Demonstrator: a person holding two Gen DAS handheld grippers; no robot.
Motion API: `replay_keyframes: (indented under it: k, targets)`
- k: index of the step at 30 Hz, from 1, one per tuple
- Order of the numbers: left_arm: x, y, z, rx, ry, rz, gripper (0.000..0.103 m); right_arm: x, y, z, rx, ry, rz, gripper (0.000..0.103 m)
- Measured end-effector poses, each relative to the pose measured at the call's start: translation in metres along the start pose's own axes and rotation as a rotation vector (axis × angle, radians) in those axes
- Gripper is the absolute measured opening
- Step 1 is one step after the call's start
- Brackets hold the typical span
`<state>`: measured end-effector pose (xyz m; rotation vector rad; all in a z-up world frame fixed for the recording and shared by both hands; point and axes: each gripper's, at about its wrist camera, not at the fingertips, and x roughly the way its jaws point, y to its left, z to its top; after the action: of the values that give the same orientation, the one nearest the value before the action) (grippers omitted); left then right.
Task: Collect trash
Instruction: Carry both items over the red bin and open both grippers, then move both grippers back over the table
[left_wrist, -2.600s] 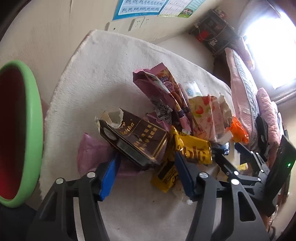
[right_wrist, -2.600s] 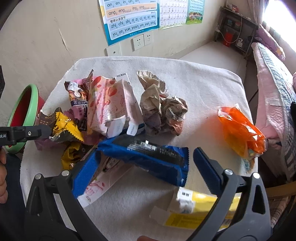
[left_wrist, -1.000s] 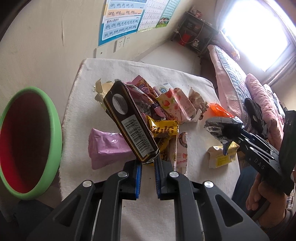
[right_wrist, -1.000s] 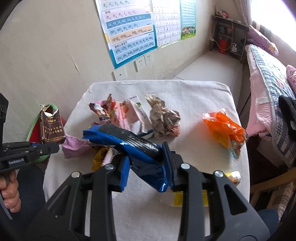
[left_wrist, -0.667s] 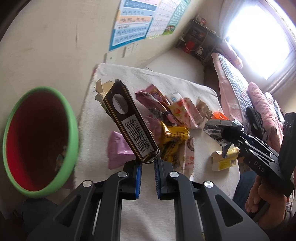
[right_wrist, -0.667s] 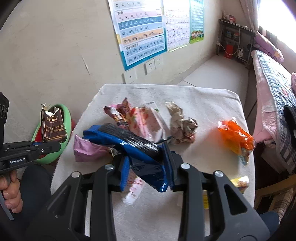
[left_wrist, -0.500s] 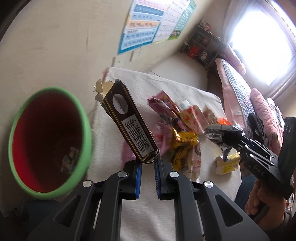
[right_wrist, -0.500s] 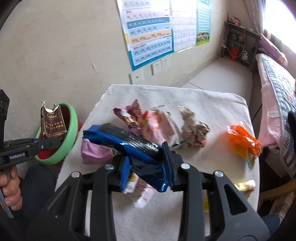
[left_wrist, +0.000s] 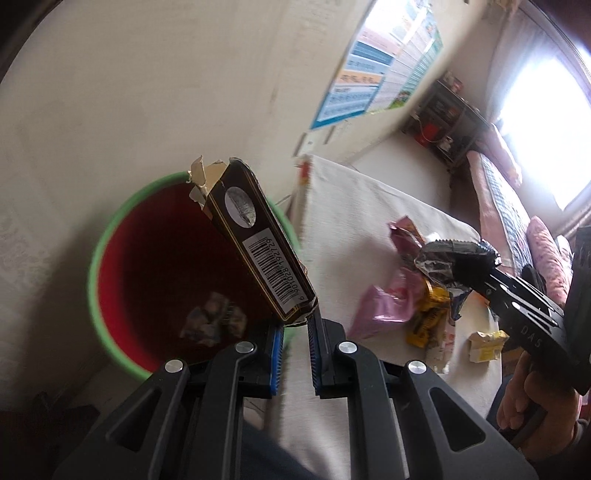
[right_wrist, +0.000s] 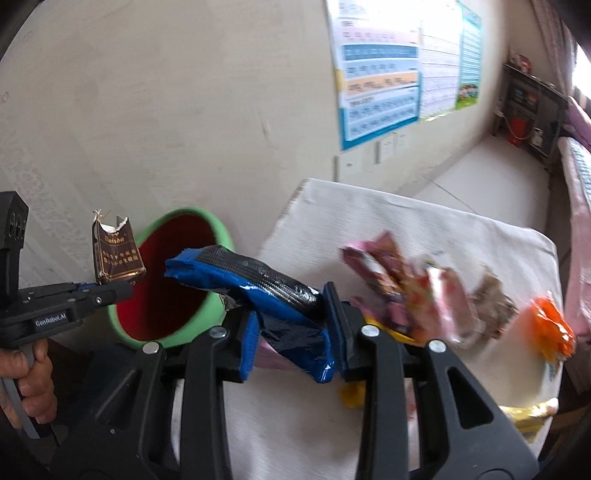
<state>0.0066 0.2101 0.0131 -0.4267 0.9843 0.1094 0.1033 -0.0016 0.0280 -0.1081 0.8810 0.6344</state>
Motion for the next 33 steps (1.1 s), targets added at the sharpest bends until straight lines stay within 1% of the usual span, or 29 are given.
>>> replay_keyframes:
  k: [6,14,20,23,24,25,27,28,29,30,31,32,33]
  targets:
    - [-0.010,0.032,-0.002,-0.040,-0.002,0.014,0.010,0.015,0.040,0.011,-0.046,0.013,0.051,0.032]
    - [-0.012,0.056,-0.001,-0.051,0.004,0.022,0.010,0.039,0.092,0.024,-0.114,0.027,0.092,0.032]
    - [-0.006,0.068,0.001,-0.049,0.017,0.021,0.010,0.063,0.116,0.029,-0.145,0.052,0.104,0.032]
    - [-0.005,0.073,0.000,-0.066,0.014,0.019,0.010,0.076,0.124,0.032,-0.158,0.077,0.107,0.032]
    - [-0.006,0.075,-0.001,-0.073,0.010,0.021,0.010,0.080,0.127,0.032,-0.165,0.088,0.114,0.038]
    - [-0.006,0.076,-0.001,-0.080,0.006,0.024,0.010,0.082,0.129,0.032,-0.171,0.093,0.114,0.055]
    - [-0.005,0.081,-0.004,-0.099,0.003,0.024,0.022,0.083,0.134,0.032,-0.177,0.087,0.117,0.071]
    - [-0.005,0.083,-0.005,-0.104,0.001,0.024,0.024,0.083,0.135,0.031,-0.182,0.086,0.118,0.078]
    - [-0.004,0.086,-0.007,-0.114,-0.001,0.029,0.034,0.083,0.137,0.030,-0.192,0.087,0.111,0.082]
    - [-0.004,0.088,-0.008,-0.121,-0.004,0.033,0.043,0.083,0.137,0.029,-0.198,0.085,0.101,0.089]
    - [-0.004,0.090,-0.010,-0.129,-0.009,0.034,0.046,0.082,0.137,0.028,-0.199,0.083,0.095,0.092]
    - [-0.004,0.092,-0.011,-0.137,-0.015,0.031,0.054,0.082,0.135,0.027,-0.197,0.083,0.090,0.094]
    - [-0.005,0.094,-0.011,-0.145,-0.025,0.034,0.068,0.082,0.133,0.027,-0.194,0.085,0.084,0.096]
